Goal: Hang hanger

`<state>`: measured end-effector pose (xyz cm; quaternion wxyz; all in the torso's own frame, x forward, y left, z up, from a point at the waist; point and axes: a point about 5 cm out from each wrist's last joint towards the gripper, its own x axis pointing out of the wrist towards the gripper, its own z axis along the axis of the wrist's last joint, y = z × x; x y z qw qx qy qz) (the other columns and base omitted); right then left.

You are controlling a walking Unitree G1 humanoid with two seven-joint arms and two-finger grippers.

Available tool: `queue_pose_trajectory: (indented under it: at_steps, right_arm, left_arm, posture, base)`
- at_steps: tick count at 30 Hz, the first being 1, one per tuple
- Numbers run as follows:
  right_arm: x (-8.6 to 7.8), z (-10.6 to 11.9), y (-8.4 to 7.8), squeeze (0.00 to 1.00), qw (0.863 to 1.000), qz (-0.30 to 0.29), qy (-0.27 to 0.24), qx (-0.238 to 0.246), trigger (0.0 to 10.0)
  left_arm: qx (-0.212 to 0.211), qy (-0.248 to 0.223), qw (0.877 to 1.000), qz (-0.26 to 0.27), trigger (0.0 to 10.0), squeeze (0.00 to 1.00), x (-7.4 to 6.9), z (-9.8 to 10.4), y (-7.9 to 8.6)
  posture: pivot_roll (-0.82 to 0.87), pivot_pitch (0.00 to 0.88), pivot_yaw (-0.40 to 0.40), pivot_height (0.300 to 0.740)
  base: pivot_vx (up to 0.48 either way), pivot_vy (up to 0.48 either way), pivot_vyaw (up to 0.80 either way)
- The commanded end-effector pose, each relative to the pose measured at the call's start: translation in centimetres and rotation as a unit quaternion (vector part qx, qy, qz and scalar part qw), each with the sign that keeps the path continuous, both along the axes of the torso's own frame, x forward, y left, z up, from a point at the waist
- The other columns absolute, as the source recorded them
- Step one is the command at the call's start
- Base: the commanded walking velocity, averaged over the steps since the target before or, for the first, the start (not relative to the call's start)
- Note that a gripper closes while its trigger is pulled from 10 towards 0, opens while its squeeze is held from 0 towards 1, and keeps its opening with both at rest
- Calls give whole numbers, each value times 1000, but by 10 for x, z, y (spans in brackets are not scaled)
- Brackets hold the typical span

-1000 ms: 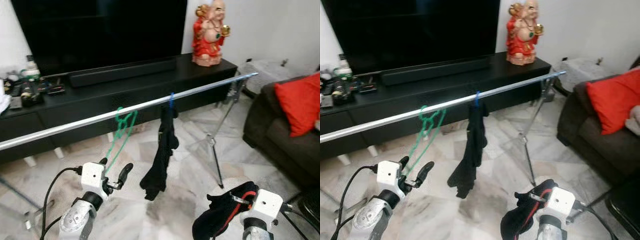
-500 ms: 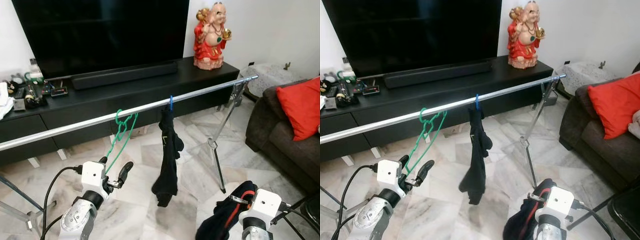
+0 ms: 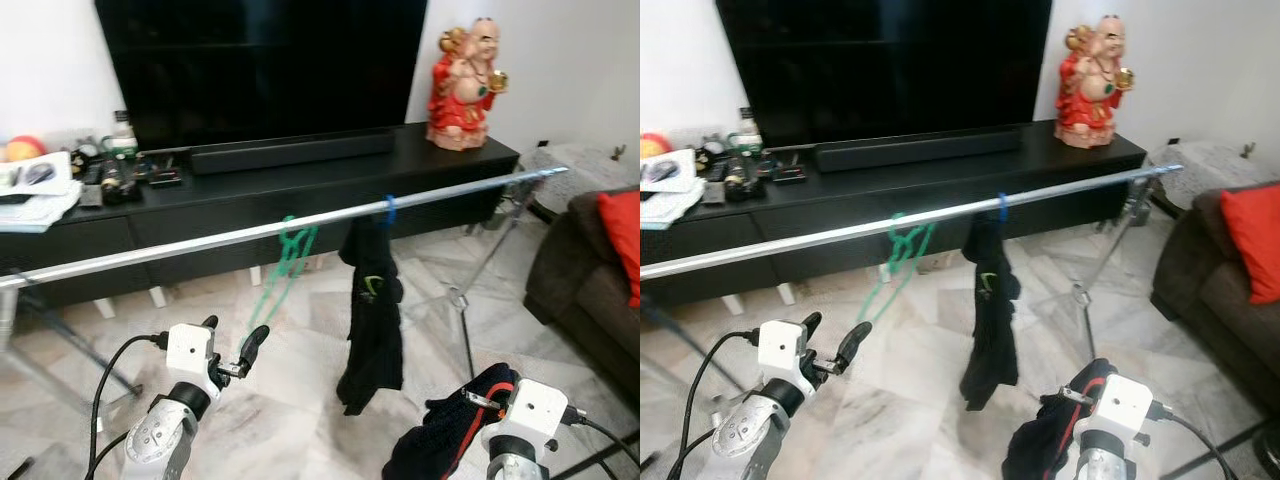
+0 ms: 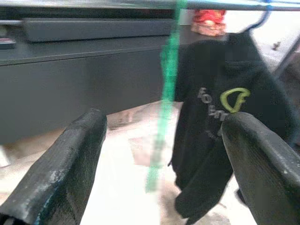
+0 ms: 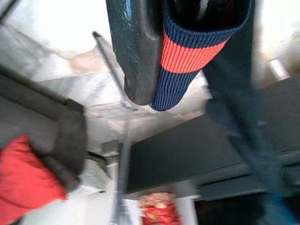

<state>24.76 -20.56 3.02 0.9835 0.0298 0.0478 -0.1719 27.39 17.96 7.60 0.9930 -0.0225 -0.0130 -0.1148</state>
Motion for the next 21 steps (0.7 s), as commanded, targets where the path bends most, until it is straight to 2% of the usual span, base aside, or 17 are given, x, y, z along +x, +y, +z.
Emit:
queue_pose_trajectory:
  at_steps: [1,21]
  right_arm:
    - [2,3,-1,0,1000,-2,-9,-1,10000]
    - [2,3,-3,0,1000,-6,-9,-3,10000]
  left_arm:
    - [-4,-4,1000,0,10000,0,2,3,0]
    - [-4,-6,1000,-26,10000,0,0,5,-8]
  posture:
    - [106,12,-9,740]
    - [106,12,-9,740]
  base:
    - [0,326,0]
    - [0,14,0]
